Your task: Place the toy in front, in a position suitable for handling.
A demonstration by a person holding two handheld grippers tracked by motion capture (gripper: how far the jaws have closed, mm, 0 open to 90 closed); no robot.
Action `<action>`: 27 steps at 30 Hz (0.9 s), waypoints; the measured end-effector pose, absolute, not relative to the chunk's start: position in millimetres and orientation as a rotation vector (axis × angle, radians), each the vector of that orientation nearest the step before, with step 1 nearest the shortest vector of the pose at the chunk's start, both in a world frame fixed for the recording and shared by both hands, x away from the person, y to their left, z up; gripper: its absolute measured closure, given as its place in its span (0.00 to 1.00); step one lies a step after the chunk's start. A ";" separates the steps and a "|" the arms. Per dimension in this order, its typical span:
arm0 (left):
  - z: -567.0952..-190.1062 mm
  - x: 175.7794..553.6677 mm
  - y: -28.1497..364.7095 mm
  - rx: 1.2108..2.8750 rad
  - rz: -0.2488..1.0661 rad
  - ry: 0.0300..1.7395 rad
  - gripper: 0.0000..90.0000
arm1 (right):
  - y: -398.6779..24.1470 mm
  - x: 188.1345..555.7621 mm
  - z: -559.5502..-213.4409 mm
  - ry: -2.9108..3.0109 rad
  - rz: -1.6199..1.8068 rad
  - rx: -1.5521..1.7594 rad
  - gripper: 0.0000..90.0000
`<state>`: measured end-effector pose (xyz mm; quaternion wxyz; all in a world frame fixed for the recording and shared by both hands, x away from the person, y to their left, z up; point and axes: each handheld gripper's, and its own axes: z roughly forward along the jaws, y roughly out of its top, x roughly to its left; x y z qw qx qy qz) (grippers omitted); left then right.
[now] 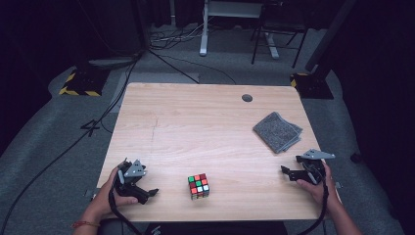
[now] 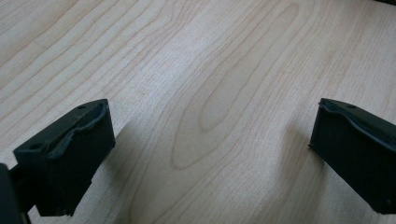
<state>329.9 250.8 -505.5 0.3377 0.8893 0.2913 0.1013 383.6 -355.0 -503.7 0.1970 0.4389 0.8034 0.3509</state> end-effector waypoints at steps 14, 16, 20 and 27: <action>-505.2 320.6 241.1 2.326 0.257 0.725 0.01 | -354.2 386.3 -503.3 2.255 0.979 1.231 0.18; -505.1 315.2 233.3 2.342 0.237 0.674 0.01 | -351.6 390.5 -502.0 2.261 0.964 1.238 0.20; -505.1 311.0 223.0 2.347 0.229 0.652 0.01 | -350.1 394.1 -500.6 2.252 0.972 1.216 0.26; -505.1 308.2 210.6 2.345 0.227 0.649 0.01 | -348.5 410.5 -477.9 2.198 1.002 1.157 0.29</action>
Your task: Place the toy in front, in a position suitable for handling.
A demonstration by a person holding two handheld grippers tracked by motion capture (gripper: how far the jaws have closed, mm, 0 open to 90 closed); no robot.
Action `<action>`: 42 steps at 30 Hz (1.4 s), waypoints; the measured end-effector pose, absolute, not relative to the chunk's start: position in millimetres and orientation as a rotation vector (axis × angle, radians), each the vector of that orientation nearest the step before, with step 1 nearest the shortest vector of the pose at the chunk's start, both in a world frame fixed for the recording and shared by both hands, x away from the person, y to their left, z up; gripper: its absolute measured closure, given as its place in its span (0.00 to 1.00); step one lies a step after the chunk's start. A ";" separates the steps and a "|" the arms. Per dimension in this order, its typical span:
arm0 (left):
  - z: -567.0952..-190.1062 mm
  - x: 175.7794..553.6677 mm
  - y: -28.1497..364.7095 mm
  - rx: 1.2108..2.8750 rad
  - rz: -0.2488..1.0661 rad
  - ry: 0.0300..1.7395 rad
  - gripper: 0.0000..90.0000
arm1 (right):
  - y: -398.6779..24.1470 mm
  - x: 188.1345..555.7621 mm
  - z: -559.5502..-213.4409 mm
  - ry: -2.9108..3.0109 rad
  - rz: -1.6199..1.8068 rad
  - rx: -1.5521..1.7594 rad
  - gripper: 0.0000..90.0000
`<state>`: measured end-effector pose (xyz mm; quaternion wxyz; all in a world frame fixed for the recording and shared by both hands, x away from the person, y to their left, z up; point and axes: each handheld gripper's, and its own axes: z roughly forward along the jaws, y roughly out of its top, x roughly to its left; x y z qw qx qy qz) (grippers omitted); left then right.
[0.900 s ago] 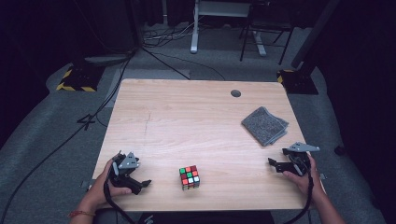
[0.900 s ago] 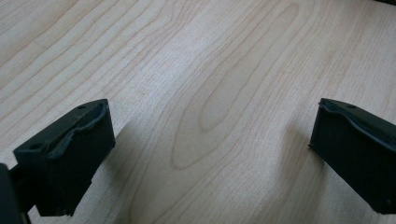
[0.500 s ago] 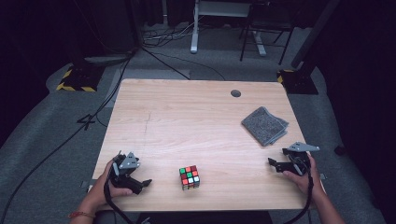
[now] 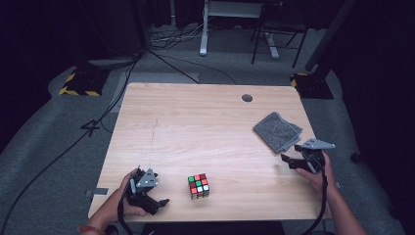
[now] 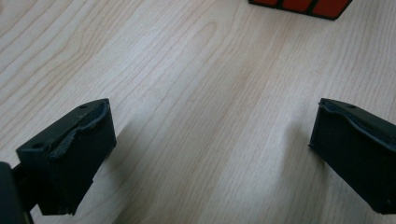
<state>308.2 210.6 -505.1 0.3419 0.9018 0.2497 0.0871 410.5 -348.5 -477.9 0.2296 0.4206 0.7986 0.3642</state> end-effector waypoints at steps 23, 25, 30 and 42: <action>-505.3 315.5 171.4 2.348 0.211 0.611 0.01 | -356.9 478.2 -495.7 2.251 0.988 1.251 0.49; -505.2 316.3 168.9 2.348 0.208 0.616 0.01 | -354.8 476.3 -496.1 2.249 0.975 1.238 0.48; -505.1 319.6 162.8 2.349 0.210 0.619 0.01 | -352.4 474.3 -495.8 2.252 0.963 1.233 0.49; -505.2 322.3 155.7 2.346 0.212 0.621 0.01 | -340.9 460.6 -493.2 2.347 0.966 1.168 0.49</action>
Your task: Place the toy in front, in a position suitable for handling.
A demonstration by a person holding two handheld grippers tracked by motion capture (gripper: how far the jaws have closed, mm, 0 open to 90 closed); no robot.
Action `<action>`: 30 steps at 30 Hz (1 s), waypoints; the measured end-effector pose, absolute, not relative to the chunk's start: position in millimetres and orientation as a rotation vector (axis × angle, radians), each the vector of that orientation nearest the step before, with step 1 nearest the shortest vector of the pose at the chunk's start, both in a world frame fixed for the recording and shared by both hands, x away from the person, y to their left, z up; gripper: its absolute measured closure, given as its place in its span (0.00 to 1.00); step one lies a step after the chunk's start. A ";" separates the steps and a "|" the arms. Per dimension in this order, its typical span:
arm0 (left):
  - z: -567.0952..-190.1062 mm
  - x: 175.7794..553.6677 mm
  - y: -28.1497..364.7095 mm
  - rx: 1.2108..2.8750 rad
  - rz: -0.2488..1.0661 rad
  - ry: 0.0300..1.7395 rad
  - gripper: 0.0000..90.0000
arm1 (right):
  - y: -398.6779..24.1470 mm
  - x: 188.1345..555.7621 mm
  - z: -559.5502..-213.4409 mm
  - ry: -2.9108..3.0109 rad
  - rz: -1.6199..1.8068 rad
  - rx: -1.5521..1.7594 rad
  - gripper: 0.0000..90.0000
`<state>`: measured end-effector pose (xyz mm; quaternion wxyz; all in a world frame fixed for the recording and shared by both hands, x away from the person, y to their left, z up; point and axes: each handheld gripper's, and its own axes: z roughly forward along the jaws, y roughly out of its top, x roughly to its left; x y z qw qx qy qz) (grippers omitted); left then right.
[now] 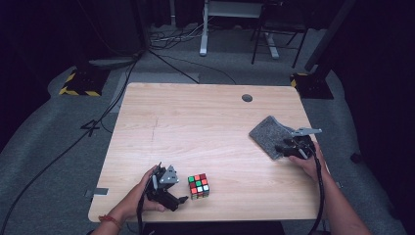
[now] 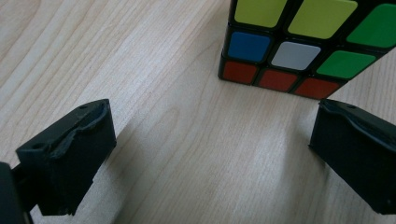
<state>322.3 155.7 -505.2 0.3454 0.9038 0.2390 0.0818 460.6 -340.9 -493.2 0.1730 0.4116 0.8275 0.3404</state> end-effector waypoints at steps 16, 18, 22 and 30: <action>-504.9 325.5 146.5 2.350 0.214 0.617 0.00 | -312.7 433.9 -487.7 2.488 0.925 1.062 0.48; -505.0 325.8 145.4 2.348 0.212 0.609 0.00 | -306.2 422.1 -487.4 2.521 0.936 1.024 0.48; -505.1 325.4 141.5 2.349 0.207 0.604 0.00 | -293.4 403.7 -487.5 2.568 0.951 0.961 0.47; -504.7 322.4 130.4 2.363 0.192 0.566 0.00 | -282.7 387.8 -489.6 2.571 0.988 0.923 0.47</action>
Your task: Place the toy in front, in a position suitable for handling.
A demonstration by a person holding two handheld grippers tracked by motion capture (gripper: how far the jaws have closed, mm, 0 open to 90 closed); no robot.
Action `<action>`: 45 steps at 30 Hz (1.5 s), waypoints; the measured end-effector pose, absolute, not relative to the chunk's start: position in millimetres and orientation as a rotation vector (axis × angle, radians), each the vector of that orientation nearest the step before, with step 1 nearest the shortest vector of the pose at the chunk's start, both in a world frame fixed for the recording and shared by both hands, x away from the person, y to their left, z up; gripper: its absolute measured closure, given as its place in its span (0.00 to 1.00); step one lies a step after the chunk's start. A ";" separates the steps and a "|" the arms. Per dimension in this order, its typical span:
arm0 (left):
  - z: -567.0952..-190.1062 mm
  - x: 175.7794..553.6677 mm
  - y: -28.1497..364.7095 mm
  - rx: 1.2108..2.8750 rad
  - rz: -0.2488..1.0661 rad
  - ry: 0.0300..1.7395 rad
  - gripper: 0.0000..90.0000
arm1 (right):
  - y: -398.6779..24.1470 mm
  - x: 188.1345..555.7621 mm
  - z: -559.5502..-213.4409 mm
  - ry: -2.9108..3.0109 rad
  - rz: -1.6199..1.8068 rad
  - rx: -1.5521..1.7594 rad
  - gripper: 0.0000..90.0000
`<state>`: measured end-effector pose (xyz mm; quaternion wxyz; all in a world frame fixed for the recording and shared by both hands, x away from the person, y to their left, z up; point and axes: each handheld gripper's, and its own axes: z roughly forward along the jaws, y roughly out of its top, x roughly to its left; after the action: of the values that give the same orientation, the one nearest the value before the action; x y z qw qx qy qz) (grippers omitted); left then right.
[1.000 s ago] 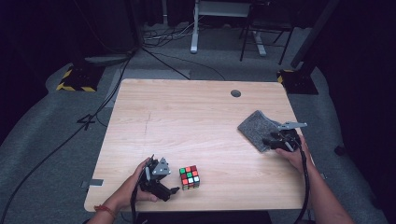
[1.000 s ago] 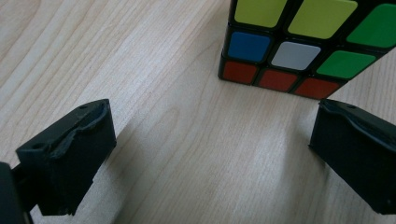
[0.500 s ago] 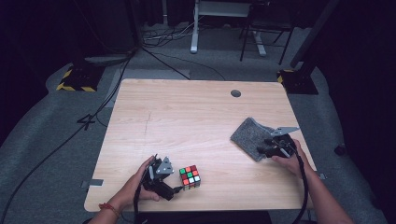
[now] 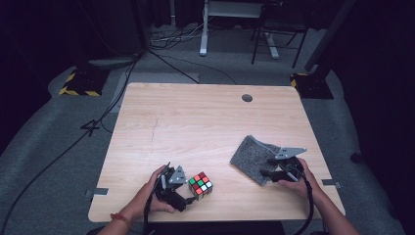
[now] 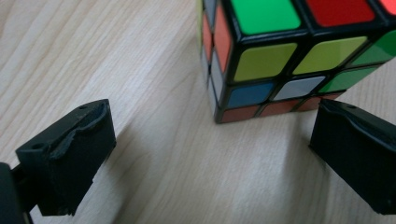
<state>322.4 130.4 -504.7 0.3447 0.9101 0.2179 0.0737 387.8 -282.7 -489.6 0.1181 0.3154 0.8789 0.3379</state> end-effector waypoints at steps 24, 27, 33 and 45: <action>-503.9 318.9 104.8 2.353 0.206 0.605 0.02 | -282.5 387.2 -488.2 2.531 0.994 0.845 0.36; -503.6 319.8 105.7 2.328 0.209 0.604 0.09 | -281.6 388.1 -484.9 2.512 1.000 0.814 0.34; -502.6 326.4 104.3 2.322 0.213 0.589 0.18 | -267.2 404.8 -480.8 2.467 1.020 0.787 0.30; -502.7 345.6 104.9 2.322 0.213 0.598 0.17 | -267.2 424.1 -499.2 2.536 1.093 0.835 0.31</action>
<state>345.6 104.9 -502.7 0.3589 0.9003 0.2318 0.0827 424.1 -267.2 -499.2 0.1281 0.2872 0.8717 0.3758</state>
